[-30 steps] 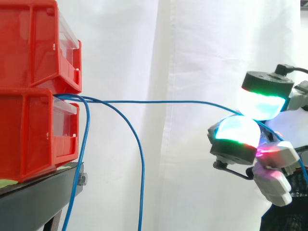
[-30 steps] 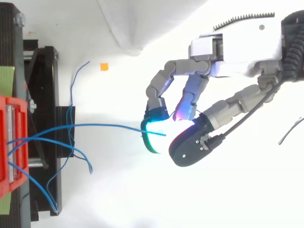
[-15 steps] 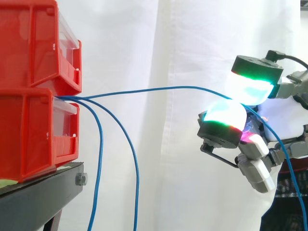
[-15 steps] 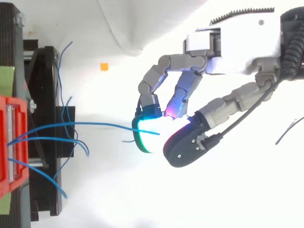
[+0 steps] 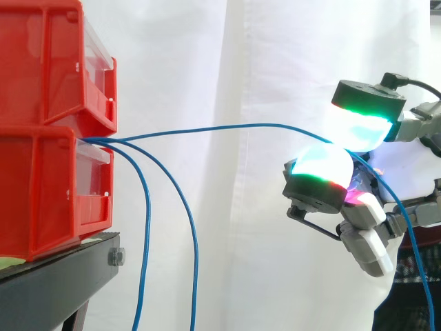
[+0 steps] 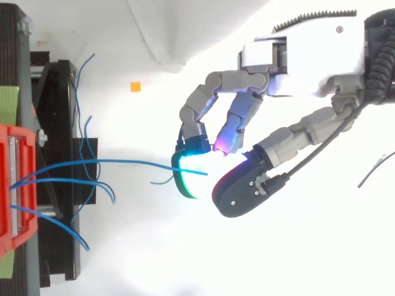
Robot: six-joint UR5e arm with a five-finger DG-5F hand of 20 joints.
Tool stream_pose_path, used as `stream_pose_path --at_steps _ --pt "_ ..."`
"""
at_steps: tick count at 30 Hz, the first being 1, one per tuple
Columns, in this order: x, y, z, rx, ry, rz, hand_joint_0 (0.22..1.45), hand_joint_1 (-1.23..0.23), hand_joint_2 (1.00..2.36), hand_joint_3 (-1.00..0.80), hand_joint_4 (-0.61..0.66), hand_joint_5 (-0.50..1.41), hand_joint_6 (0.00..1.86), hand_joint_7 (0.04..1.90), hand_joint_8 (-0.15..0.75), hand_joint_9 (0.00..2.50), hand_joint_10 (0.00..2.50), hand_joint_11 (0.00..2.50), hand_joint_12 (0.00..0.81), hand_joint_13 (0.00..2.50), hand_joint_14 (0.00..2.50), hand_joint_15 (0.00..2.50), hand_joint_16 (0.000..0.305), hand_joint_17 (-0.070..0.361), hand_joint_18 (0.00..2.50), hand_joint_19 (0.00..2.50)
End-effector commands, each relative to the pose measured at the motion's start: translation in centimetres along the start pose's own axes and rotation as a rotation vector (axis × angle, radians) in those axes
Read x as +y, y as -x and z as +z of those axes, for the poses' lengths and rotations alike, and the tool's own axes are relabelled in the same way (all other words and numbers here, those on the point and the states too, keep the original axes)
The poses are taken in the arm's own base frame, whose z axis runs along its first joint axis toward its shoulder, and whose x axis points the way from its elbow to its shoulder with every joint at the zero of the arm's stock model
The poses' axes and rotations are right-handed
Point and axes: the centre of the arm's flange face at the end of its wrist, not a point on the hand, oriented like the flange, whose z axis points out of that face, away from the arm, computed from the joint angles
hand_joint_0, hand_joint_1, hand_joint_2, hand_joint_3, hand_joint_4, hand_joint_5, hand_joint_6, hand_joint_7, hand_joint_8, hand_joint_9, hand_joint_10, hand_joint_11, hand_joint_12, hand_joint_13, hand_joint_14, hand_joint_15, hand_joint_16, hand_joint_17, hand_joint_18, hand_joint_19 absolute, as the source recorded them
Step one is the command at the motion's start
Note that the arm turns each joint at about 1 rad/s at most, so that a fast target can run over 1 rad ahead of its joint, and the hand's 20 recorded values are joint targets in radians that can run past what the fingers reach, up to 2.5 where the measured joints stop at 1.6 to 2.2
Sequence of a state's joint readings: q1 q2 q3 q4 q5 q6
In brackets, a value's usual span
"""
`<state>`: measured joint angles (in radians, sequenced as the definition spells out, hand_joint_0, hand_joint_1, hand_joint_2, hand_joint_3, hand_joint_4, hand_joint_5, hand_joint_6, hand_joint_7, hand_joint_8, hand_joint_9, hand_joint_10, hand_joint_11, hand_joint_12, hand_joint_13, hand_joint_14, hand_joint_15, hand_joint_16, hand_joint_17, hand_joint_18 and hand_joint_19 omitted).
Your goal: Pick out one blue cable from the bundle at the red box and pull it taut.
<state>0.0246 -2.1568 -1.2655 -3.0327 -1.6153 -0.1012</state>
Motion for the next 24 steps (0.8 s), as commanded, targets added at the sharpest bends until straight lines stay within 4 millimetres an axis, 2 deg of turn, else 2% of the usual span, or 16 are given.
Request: stream_pose_path --at_steps 1,24 --pt "0.01 -0.10 0.02 0.001 0.000 0.000 0.63 -0.73 1.02 -0.25 0.02 -0.07 0.93 0.94 0.378 1.09 0.02 0.55 0.398 0.94 0.02 0.57 0.057 0.129 0.79 0.68" --pt "0.01 0.01 0.01 0.000 0.002 0.000 0.63 -0.72 1.01 -0.27 0.00 -0.08 0.93 0.88 0.340 1.06 0.03 0.58 0.375 0.92 0.02 0.61 0.054 0.122 0.70 0.66"
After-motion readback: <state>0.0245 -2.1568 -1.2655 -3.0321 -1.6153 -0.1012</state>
